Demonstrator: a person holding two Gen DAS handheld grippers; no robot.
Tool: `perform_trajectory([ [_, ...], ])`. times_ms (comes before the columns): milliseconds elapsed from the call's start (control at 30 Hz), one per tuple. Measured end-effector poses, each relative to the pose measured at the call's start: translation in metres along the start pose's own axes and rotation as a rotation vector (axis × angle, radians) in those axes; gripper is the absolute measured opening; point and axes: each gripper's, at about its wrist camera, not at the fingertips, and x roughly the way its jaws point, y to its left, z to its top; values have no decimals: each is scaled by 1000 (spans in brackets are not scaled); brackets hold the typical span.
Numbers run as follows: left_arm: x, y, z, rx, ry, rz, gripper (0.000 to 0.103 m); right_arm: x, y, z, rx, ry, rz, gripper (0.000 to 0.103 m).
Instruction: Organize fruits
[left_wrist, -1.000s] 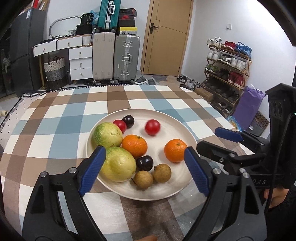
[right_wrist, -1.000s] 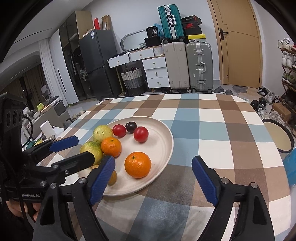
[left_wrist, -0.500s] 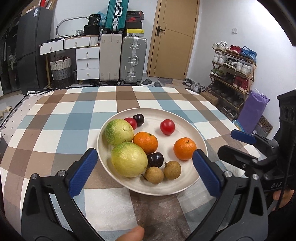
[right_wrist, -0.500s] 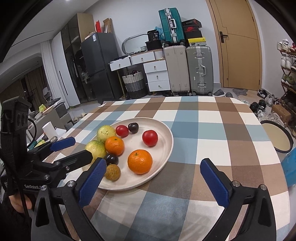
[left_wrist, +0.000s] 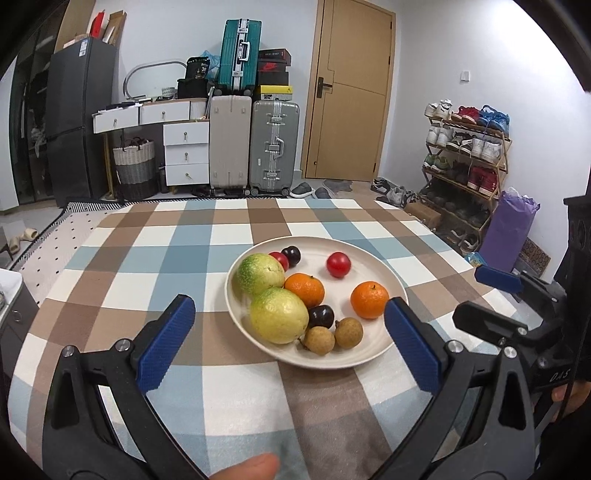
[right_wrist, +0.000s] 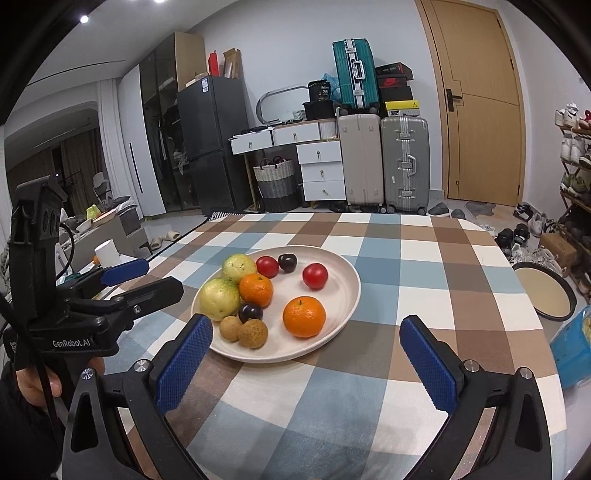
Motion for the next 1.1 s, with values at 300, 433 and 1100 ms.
perform_trajectory([
  [300,-21,12,-16,-7,-40,4,102,-13,11,-7,-56,-73,-14,103],
  [433,-18,14,-17,-16,-39,-2,102,-16,14,-8,-72,-93,-8,103],
  [1100,-21,13,-16,-9,-57,-3,102,-20,10,-8,-50,-112,7,103],
])
